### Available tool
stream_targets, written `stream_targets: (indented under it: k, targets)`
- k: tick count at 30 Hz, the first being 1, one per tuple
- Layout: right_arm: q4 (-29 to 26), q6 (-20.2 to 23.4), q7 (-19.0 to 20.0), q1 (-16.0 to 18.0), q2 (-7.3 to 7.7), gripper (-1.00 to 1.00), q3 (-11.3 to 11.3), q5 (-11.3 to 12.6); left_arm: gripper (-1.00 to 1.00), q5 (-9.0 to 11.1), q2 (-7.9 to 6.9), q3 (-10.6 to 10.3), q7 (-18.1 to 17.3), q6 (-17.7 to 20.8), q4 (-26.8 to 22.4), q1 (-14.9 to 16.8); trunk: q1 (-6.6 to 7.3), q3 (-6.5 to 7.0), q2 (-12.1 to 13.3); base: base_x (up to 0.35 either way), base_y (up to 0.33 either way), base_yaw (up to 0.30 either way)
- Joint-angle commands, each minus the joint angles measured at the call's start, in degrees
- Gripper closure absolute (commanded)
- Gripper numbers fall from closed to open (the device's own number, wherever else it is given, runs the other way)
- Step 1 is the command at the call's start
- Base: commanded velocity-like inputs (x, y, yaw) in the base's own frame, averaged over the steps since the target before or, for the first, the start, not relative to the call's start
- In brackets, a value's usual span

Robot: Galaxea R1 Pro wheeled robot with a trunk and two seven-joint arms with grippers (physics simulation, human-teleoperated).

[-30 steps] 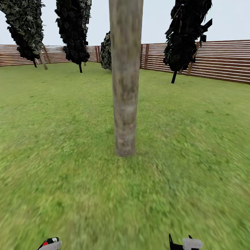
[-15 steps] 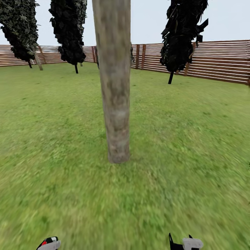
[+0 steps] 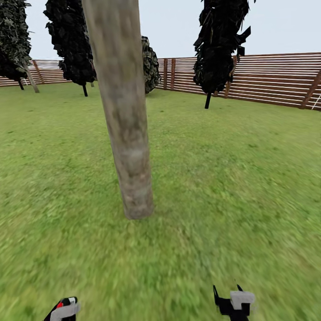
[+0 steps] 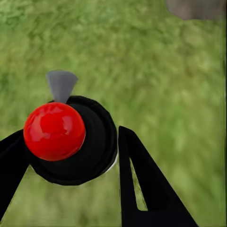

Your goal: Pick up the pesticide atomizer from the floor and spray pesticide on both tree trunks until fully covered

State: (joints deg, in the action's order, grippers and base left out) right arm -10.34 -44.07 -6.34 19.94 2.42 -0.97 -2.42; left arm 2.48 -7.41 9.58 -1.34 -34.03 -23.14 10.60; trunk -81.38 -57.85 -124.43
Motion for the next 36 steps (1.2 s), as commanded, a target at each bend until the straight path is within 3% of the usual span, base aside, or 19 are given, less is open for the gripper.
stream_targets:
  k: [1,2,4,5,6,8,9,10,12,13,14,17,21,27,28,34,36]
  targets:
    - [-2.3,0.3,-0.4,0.0,0.02,-1.0,-0.7,-1.5,1.0,-0.2,-0.28,0.0,-0.8,0.0,-1.0,0.1,0.0,-0.05,0.0,0.026,-0.015,-0.003]
    - [-3.4,0.6,-0.4,0.0,0.02,-1.0,-1.1,-2.2,1.0,-0.5,-0.41,0.0,-1.3,0.0,-1.6,0.1,0.0,-0.05,0.0,0.021,-0.012,-0.002]
    - [-8.5,4.7,0.2,0.0,0.03,-1.0,-3.4,-7.8,1.0,-3.7,-1.08,-0.1,-5.0,1.3,-5.1,0.1,0.0,-0.05,0.0,0.009,-0.005,-0.001]
    - [-9.5,6.0,0.5,0.0,0.04,-1.0,-3.8,-9.1,1.0,-4.6,-1.33,0.0,-5.9,1.8,-5.8,0.1,0.0,-0.05,0.0,0.004,-0.002,0.0]
    - [-13.5,11.8,3.1,0.0,0.04,-1.0,-4.9,-14.6,1.0,-8.7,-2.76,0.0,-10.5,5.3,-8.5,0.3,0.0,-0.05,0.0,0.002,-0.001,0.0]
    - [-17.5,17.5,8.4,0.0,0.0,-1.0,-5.4,-19.0,1.0,-12.9,-4.14,0.0,-16.6,9.7,-10.8,1.7,0.0,-0.05,0.0,0.001,0.0,0.0]
    - [-18.5,18.8,10.1,0.0,-0.01,-1.0,-5.5,-19.9,1.0,-13.9,-4.43,0.0,-18.5,10.8,-11.2,2.1,0.0,-0.05,0.0,0.0,0.0,0.0]
    - [-21.0,22.4,16.0,0.4,-0.03,-1.0,-5.6,-21.6,1.0,-16.4,-5.09,0.0,-24.5,13.5,-12.1,3.8,0.0,-0.05,0.0,0.0,0.0,0.0]
    - [-23.5,25.3,22.1,1.1,-0.04,-1.0,-5.6,-22.6,1.0,-18.6,-5.67,0.0,-30.6,15.4,-12.5,5.8,0.0,-0.05,0.0,0.0,0.0,0.0]
    - [-25.8,27.9,27.6,2.0,-0.04,-1.0,-5.7,-23.1,1.0,-21.0,-6.31,0.0,-35.9,16.5,-12.7,7.7,0.0,-0.05,0.0,0.0,0.0,0.0]
    - [-27.2,29.3,31.0,2.7,-0.05,-1.0,-5.7,-23.5,1.0,-22.7,-6.71,0.0,-39.0,17.1,-12.7,8.8,0.0,-0.05,0.0,0.0,0.0,0.0]
    - [-30.6,32.5,40.0,4.6,-0.05,-1.0,-5.8,-25.2,1.0,-28.4,-7.21,0.0,-45.9,18.2,-12.8,11.7,0.0,-0.05,0.0,0.0,0.0,0.0]
    - [-32.9,34.0,47.8,7.7,-0.32,-1.0,-5.8,-27.7,1.0,-34.7,-7.02,0.1,-50.3,19.6,-12.9,14.1,0.0,-0.05,0.0,0.0,0.0,0.0]
    - [-33.2,34.3,50.7,9.3,-1.34,-1.0,-6.0,-28.5,1.0,-38.8,-6.17,-0.1,-52.8,21.9,-13.1,15.2,0.0,-0.05,0.0,0.0,0.0,0.0]
    - [-33.2,34.3,51.3,9.4,-1.54,1.0,-6.0,-28.6,1.0,-39.3,-5.87,-0.1,-53.0,21.9,-13.1,15.2,0.0,-0.05,0.0,0.0,0.0,0.0]
    - [-33.3,34.3,52.8,9.7,-3.44,1.0,-6.1,-28.6,1.0,-43.7,-4.06,-0.1,-53.3,22.8,-13.2,15.5,0.0,-0.05,0.0,0.0,0.0,0.0]
    - [-33.3,34.3,52.9,9.7,-4.01,1.0,-7.2,-28.6,1.0,-44.8,-3.26,-0.1,-53.4,23.2,-13.2,15.5,0.0,-0.05,0.0,0.0,0.0,0.0]
